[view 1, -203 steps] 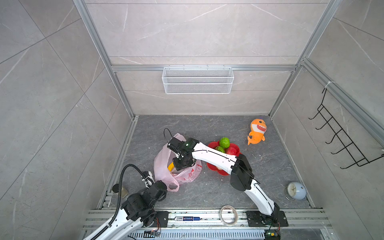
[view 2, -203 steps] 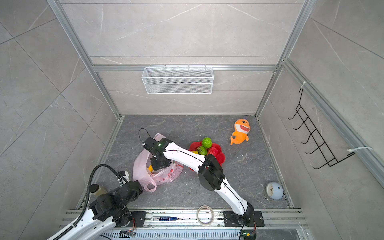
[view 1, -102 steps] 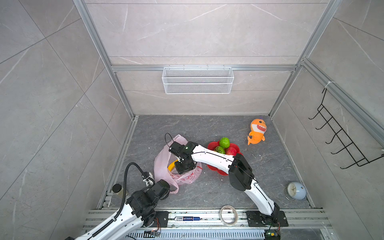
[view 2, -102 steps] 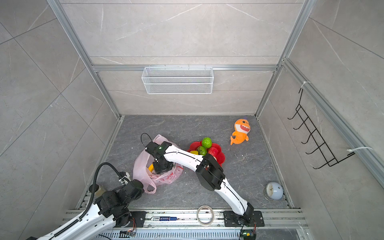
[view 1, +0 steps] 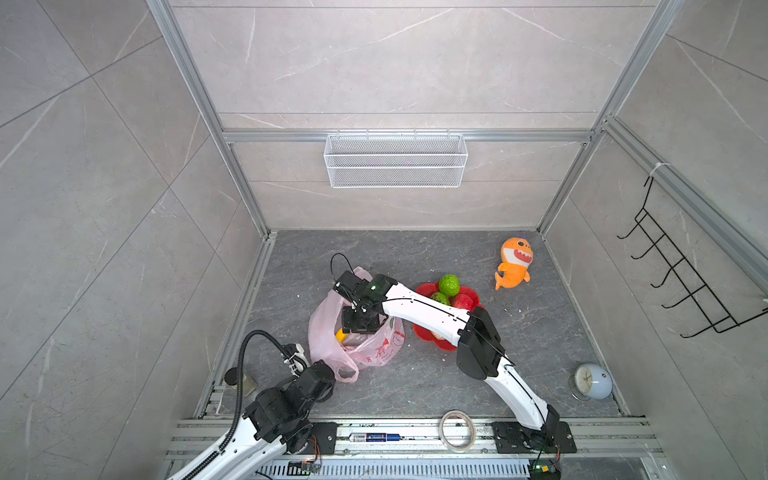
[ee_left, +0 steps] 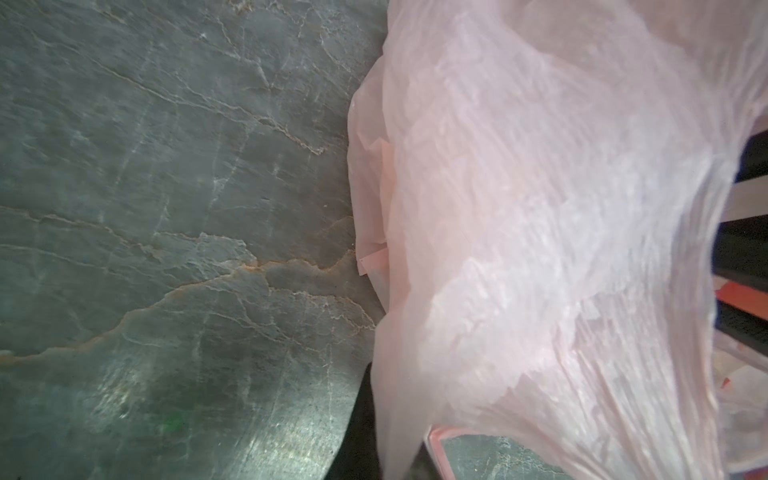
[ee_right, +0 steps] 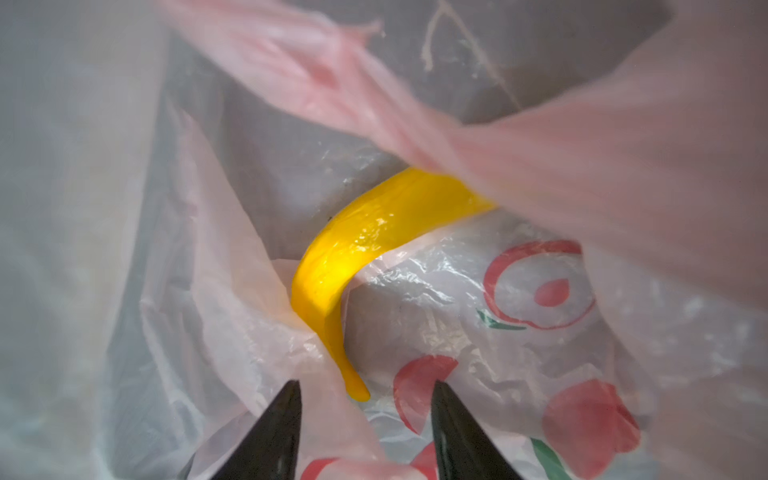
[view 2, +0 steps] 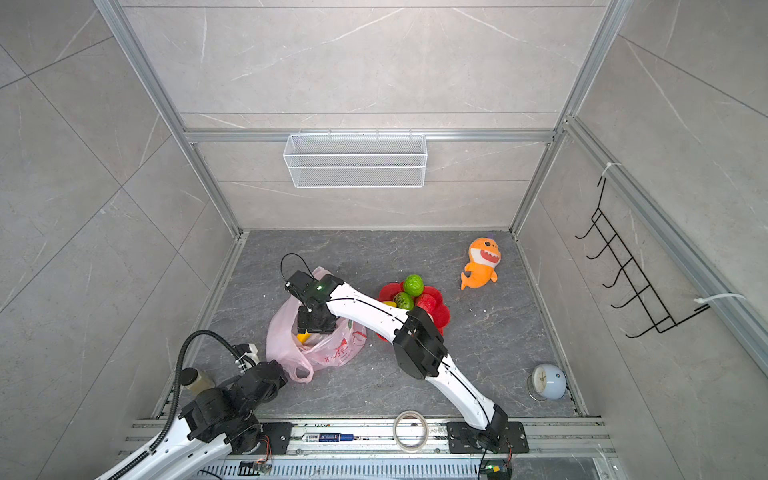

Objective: Take the fake fruits out of the plastic bag
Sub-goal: 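Lower the right gripper into the bag toward the yellow banana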

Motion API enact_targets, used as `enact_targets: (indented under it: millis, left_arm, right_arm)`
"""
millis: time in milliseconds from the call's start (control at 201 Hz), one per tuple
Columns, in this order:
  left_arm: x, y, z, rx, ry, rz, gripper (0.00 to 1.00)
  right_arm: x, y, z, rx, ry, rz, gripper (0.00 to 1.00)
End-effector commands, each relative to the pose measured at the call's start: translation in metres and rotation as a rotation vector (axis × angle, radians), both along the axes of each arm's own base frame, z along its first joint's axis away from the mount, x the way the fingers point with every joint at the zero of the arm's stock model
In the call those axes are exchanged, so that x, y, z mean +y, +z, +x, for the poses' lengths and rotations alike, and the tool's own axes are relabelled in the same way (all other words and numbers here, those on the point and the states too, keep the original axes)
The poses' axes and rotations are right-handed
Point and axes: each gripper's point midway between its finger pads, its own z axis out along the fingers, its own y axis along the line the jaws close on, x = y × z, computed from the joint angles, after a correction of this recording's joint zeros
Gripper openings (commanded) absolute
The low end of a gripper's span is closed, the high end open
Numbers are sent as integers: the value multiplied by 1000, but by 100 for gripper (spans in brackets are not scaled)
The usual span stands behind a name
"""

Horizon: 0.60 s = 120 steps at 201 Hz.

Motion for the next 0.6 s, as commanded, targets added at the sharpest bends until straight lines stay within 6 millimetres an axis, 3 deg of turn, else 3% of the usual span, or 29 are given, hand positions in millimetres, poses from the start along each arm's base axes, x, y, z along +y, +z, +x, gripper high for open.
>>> enact_targets:
  millis: [0, 244, 274, 329, 473, 592]
  left_arm:
    - [3, 0, 1, -26, -16, 27, 0]
    - [4, -1, -1, -35, -31, 23, 0]
    - [4, -2, -1, -35, -31, 21, 0]
    - [4, -3, -2, -36, -32, 18, 0]
    - [6, -4, -3, -42, -33, 13, 0]
    - [8, -5, -5, -42, -30, 14, 0]
  right_arm:
    - [-3, -7, -2, 59, -129, -22, 55]
    - [13, -6, 11, 72, -199, -13, 59]
    - [12, -19, 10, 87, -204, -44, 59]
    - [18, -14, 14, 84, -210, -30, 59]
    - [10, -19, 13, 90, -240, -75, 59]
    - [5, -12, 13, 65, -240, -91, 59]
